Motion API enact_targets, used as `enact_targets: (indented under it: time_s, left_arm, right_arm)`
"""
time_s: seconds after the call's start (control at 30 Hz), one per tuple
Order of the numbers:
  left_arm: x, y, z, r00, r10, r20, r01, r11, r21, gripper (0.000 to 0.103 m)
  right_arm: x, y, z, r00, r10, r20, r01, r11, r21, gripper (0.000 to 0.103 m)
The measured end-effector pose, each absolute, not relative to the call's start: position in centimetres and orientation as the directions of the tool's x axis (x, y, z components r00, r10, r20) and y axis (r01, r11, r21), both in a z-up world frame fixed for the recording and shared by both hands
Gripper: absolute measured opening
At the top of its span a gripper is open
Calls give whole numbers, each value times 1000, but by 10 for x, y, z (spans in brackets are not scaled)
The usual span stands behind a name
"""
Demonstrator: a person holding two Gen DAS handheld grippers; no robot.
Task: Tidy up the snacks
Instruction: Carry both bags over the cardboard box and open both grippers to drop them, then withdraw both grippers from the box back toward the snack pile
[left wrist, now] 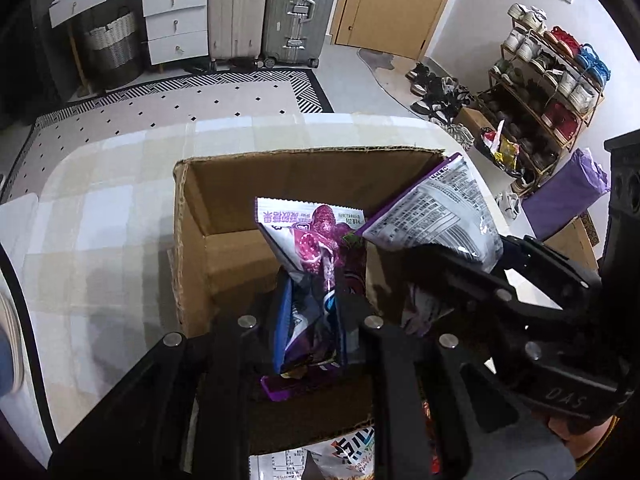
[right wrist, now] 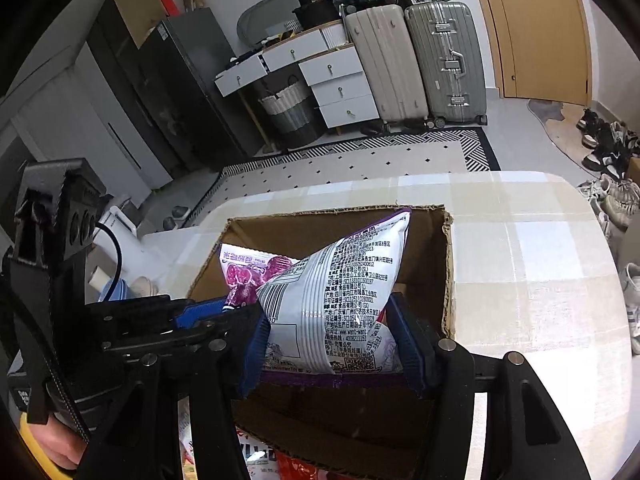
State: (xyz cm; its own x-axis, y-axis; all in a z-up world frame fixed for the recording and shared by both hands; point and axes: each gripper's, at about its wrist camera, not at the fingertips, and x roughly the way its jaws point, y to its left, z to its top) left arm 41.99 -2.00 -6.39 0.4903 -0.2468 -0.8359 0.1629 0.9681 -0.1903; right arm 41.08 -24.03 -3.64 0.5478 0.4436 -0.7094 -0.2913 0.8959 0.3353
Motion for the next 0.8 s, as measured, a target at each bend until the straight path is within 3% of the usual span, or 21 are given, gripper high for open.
enact_targets:
  time_s: [0.37,0.8]
  left_arm:
    - [419,-21,-74,489,-233,-841,156,972,-178,19]
    - [377,-19,-31,557,-194,-808,155,980,-128,32]
  right_arm:
    - [409,-239,-35,560,411,-719,-292,910,293,58]
    - [380,-245,-5,615,396,-682,-294,918,267,58]
